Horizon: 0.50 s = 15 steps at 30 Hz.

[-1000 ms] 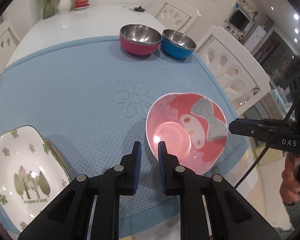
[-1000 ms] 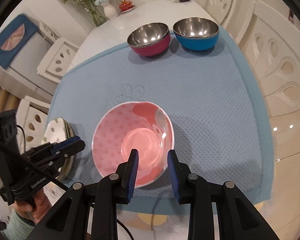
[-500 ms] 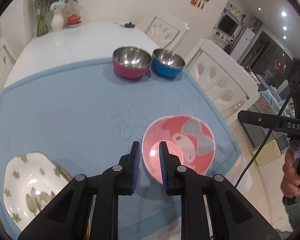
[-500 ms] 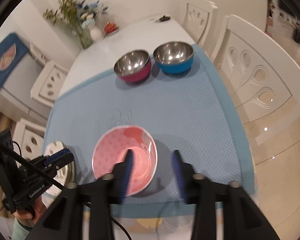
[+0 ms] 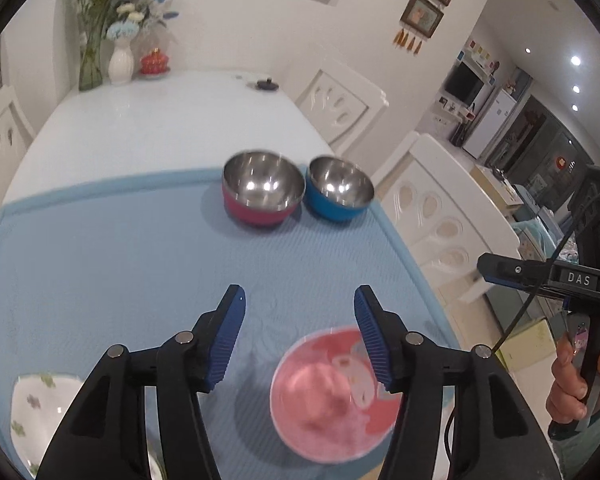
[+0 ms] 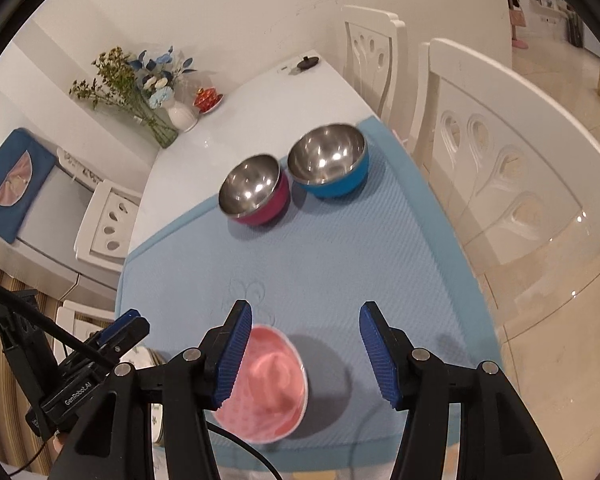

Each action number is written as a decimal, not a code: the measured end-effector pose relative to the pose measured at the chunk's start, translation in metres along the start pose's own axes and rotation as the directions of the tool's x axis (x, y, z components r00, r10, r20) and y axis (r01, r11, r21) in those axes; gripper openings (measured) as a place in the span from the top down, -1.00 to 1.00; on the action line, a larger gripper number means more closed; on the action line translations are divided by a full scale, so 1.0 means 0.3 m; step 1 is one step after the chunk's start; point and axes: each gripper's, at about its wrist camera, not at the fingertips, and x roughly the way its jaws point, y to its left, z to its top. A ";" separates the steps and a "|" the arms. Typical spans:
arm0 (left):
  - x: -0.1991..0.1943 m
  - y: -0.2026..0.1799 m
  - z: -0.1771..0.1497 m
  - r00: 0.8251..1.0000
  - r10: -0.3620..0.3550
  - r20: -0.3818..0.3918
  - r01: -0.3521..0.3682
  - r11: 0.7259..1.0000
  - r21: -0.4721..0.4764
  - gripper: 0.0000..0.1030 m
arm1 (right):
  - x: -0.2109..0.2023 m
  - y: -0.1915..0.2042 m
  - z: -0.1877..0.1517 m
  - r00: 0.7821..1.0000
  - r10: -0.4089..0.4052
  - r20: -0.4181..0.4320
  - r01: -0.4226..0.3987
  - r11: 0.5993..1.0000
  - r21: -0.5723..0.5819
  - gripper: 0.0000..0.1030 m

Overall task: Organize plates and bowls
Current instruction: 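Move the right gripper to the rim of the magenta steel bowl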

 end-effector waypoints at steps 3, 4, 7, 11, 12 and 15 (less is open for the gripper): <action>0.027 0.003 0.045 1.000 -0.003 0.012 0.003 1.000 -0.015 -0.20 | 0.034 0.000 0.054 1.000 0.011 -0.016 -0.011 1.000 -0.006 -0.05; 0.042 0.009 0.059 1.000 0.000 0.009 0.000 1.000 -0.019 -0.20 | 0.049 0.000 0.073 1.000 0.018 -0.022 -0.018 1.000 -0.009 -0.05; 0.082 0.039 0.085 1.000 0.022 -0.006 -0.022 0.999 -0.027 -0.20 | 0.107 0.009 0.121 0.999 0.031 -0.045 -0.032 0.999 -0.022 -0.06; 0.160 0.092 0.127 0.997 0.072 -0.025 -0.072 0.997 -0.015 -0.20 | 0.249 0.019 0.188 0.994 0.036 -0.105 -0.039 0.999 -0.026 -0.06; 0.179 0.108 0.140 0.997 0.076 -0.033 -0.077 0.997 -0.018 -0.20 | 0.296 0.023 0.207 0.991 0.042 -0.126 -0.045 0.999 -0.024 -0.06; 0.265 0.164 0.182 0.993 0.095 -0.064 -0.097 0.995 -0.033 -0.20 | 0.411 0.037 0.255 0.985 0.047 -0.167 -0.053 0.998 -0.031 -0.06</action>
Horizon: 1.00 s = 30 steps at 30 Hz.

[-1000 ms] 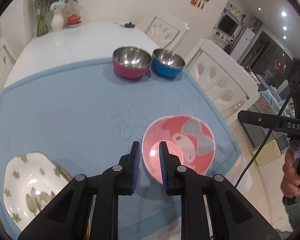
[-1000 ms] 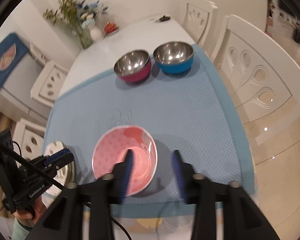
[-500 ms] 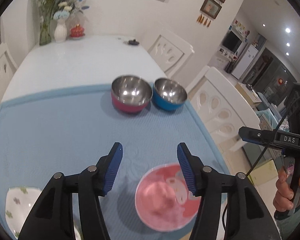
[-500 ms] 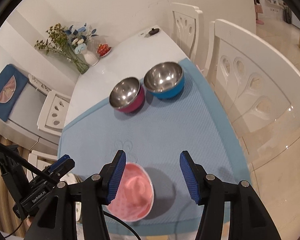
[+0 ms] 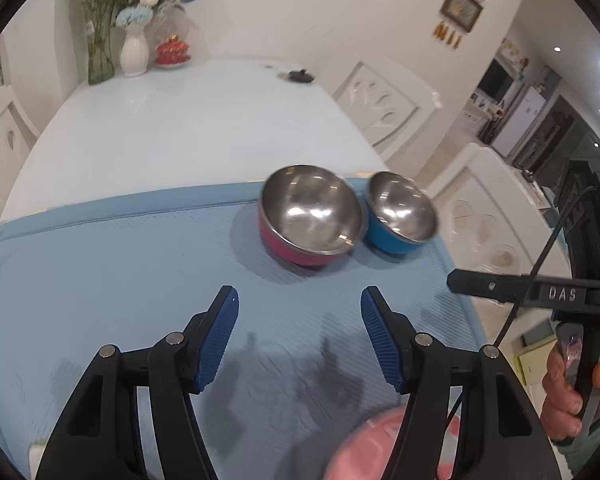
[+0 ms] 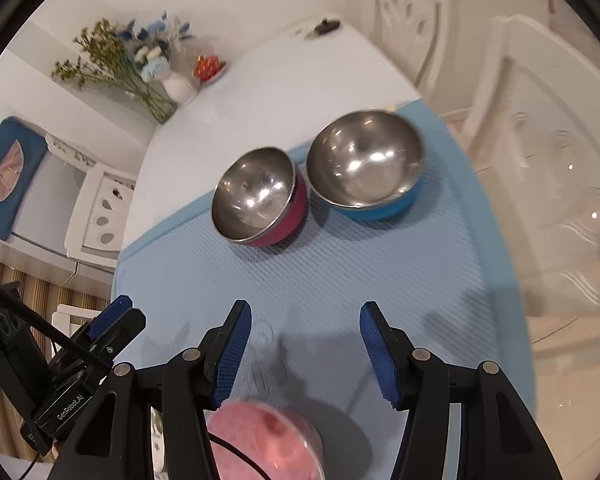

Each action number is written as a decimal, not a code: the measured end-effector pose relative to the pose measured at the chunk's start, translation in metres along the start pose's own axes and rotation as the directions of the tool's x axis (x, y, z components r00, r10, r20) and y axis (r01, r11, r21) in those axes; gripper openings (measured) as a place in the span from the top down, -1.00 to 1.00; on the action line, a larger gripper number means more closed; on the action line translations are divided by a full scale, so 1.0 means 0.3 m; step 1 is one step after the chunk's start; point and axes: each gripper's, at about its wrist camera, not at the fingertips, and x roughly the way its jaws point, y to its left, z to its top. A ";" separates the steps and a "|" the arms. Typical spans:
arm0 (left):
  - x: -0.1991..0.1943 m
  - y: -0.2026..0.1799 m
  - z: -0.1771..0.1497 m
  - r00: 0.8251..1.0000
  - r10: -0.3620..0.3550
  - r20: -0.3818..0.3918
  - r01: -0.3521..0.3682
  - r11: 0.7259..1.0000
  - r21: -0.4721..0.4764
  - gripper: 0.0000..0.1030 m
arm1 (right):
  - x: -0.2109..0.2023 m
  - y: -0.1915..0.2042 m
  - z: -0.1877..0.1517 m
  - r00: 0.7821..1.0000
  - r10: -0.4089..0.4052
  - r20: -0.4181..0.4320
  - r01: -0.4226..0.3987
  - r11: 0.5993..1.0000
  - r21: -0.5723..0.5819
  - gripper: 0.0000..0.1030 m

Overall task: Organize plates and bowls
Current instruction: 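Move the right gripper to the rim of the magenta steel bowl, then close the right gripper on the magenta steel bowl rim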

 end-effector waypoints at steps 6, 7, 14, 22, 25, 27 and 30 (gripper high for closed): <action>0.173 0.049 0.105 0.999 0.027 -0.043 -0.027 0.999 0.018 -0.20 | 0.190 -0.010 0.120 0.998 0.015 -0.060 -0.014 1.000 0.016 -0.06; 0.201 0.061 0.122 0.998 0.021 -0.051 -0.021 1.000 0.010 -0.20 | 0.213 -0.010 0.138 0.998 0.017 -0.065 -0.016 1.000 0.019 -0.06; 0.360 0.137 0.205 0.996 -0.019 -0.082 0.014 0.998 -0.058 -0.16 | 0.336 0.004 0.215 0.997 0.021 -0.079 -0.021 1.000 0.000 -0.06; 0.461 0.125 0.208 0.994 -0.029 -0.110 0.028 1.000 -0.011 0.33 | 0.419 -0.018 0.230 0.997 0.013 -0.072 -0.010 0.999 0.032 0.30; 0.479 0.122 0.204 0.992 -0.051 -0.115 0.051 0.999 -0.007 0.63 | 0.431 -0.009 0.224 0.998 0.004 -0.056 -0.002 1.000 0.022 0.40; 0.479 0.114 0.195 0.993 -0.044 -0.107 0.045 0.999 0.009 0.65 | 0.436 0.005 0.223 0.999 -0.012 -0.045 0.012 1.000 0.007 0.43; 0.461 0.094 0.178 0.996 -0.018 -0.091 0.023 0.998 0.057 0.65 | 0.439 0.017 0.223 0.999 -0.025 -0.040 0.025 1.000 -0.002 0.44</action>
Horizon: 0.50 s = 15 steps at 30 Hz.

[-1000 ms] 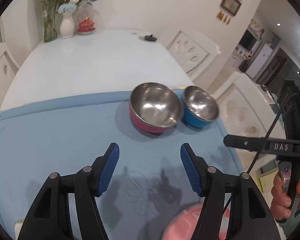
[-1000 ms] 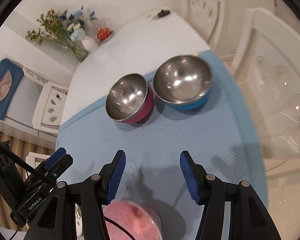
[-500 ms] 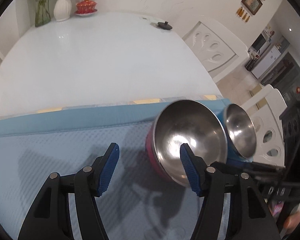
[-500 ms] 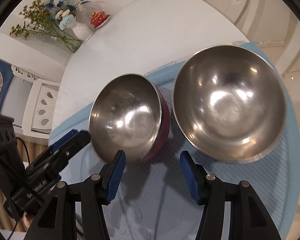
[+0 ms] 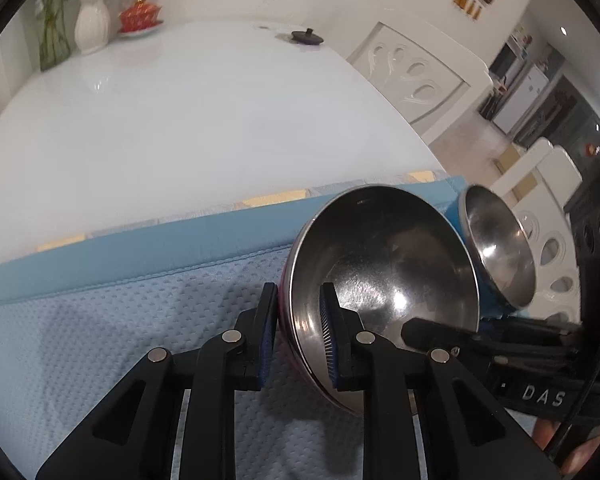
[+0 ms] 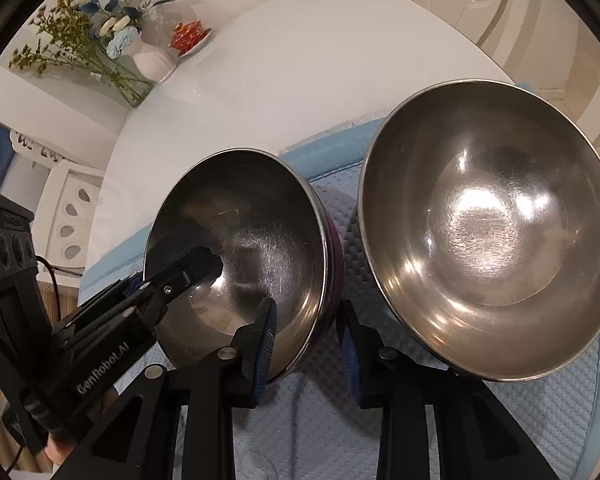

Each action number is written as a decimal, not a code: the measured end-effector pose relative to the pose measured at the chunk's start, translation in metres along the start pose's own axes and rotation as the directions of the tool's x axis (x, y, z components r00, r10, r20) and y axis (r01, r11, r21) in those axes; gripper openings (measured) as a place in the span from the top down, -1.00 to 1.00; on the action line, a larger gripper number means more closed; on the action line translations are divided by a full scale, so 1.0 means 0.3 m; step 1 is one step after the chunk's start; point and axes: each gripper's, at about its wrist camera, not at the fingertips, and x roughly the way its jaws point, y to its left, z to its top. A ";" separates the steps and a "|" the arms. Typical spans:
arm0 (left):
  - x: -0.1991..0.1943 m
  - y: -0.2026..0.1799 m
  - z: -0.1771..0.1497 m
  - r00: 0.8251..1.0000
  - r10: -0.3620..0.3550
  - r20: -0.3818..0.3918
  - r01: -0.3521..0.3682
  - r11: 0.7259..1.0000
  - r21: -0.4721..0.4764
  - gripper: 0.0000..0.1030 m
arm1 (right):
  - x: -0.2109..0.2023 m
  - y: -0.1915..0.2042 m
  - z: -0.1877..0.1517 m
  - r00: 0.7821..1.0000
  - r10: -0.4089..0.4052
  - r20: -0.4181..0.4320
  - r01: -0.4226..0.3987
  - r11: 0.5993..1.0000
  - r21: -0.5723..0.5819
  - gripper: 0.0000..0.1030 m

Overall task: Organize plates and bowls
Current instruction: 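Close the right gripper on the magenta steel bowl rim, then lift the magenta steel bowl and carry it over the pink bowl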

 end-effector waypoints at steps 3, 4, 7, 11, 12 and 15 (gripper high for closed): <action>-0.026 -0.005 -0.013 1.000 0.004 0.006 -0.004 1.000 0.009 0.65 | -0.014 0.007 -0.011 1.000 -0.002 0.008 0.002 1.000 -0.001 0.45; -0.036 -0.004 -0.013 1.000 0.001 0.010 -0.001 1.000 0.005 0.65 | -0.019 0.006 -0.014 1.000 0.000 0.007 0.000 1.000 0.003 0.45; -0.083 -0.009 -0.018 1.000 -0.004 0.031 0.004 1.000 -0.002 0.65 | -0.036 0.017 -0.025 1.000 0.002 0.010 -0.002 1.000 0.002 0.45; -0.148 -0.031 -0.030 0.998 0.005 0.062 -0.005 1.000 0.005 0.65 | -0.082 0.056 -0.053 1.000 -0.015 0.016 0.015 1.000 -0.015 0.45; -0.176 -0.040 -0.039 0.997 0.010 0.072 -0.011 1.000 0.009 0.65 | -0.095 0.066 -0.061 1.000 -0.014 0.016 0.014 1.000 -0.016 0.45; -0.255 -0.063 -0.064 0.995 0.017 0.101 -0.019 1.000 0.017 0.65 | -0.147 0.102 -0.096 1.000 -0.014 0.028 0.015 1.000 -0.027 0.45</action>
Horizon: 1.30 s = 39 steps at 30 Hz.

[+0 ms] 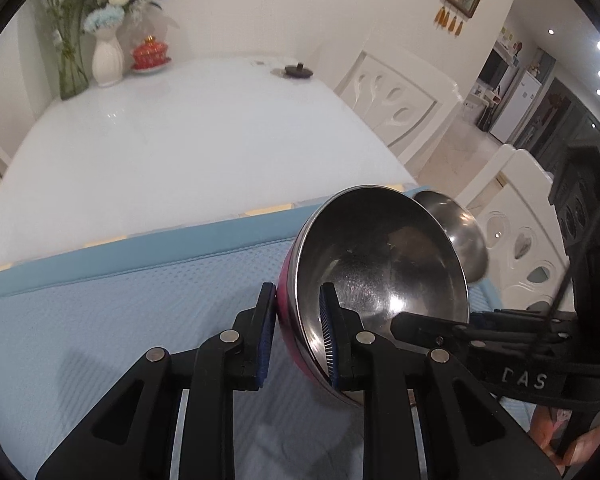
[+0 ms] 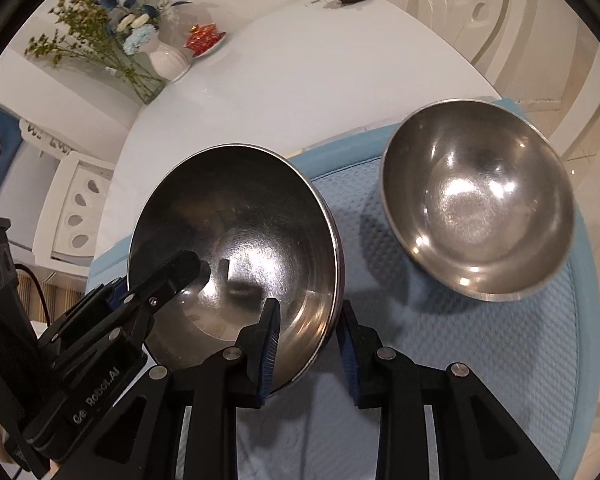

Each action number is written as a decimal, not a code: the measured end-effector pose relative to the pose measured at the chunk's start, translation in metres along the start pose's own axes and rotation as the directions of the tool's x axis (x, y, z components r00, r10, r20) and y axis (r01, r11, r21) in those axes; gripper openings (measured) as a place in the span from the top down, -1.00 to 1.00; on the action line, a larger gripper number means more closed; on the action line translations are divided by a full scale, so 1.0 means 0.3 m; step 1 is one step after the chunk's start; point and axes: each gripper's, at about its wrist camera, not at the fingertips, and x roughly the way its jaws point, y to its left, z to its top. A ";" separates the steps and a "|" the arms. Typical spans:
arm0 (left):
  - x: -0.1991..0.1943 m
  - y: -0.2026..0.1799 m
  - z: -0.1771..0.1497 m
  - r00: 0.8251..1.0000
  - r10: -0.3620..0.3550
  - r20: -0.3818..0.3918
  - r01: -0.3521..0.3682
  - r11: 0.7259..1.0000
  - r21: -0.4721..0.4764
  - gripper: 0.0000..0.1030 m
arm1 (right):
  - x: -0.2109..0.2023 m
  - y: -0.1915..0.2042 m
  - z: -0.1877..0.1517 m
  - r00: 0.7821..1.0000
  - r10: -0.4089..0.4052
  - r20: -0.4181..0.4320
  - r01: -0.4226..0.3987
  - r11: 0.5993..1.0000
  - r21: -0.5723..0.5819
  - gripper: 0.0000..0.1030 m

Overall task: Organize plates and bowls
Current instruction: 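Lift the magenta steel bowl and carry it over the pink bowl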

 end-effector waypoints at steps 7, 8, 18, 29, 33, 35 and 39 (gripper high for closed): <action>-0.187 -0.025 -0.070 0.999 0.000 0.047 0.000 1.000 -0.016 0.65 | -0.146 0.098 -0.091 0.999 0.011 0.036 -0.010 1.000 -0.013 0.45; -0.213 -0.026 -0.085 0.998 -0.003 0.055 0.004 1.000 -0.025 0.65 | -0.173 0.118 -0.111 0.999 0.011 0.043 -0.010 1.000 -0.022 0.45; -0.402 -0.034 -0.252 0.992 -0.073 0.103 0.086 0.988 -0.126 0.65 | -0.361 0.225 -0.324 0.997 0.005 0.080 0.000 0.998 -0.059 0.45; -0.488 -0.136 -0.390 0.991 -0.113 0.072 0.118 0.991 -0.070 0.65 | -0.446 0.187 -0.510 0.997 -0.031 0.065 0.032 0.999 -0.013 0.45; -0.465 -0.183 -0.431 0.991 -0.126 0.043 0.128 0.990 -0.051 0.63 | -0.462 0.151 -0.557 0.997 -0.059 0.056 0.058 0.998 0.016 0.45; -0.449 -0.197 -0.449 0.990 -0.137 0.025 0.138 0.989 -0.052 0.63 | -0.463 0.133 -0.577 0.996 -0.072 0.049 0.070 0.997 0.030 0.44; -0.429 -0.216 -0.498 0.988 -0.155 -0.005 0.154 0.985 -0.072 0.63 | -0.456 0.090 -0.616 0.997 -0.079 0.025 0.077 0.995 0.065 0.44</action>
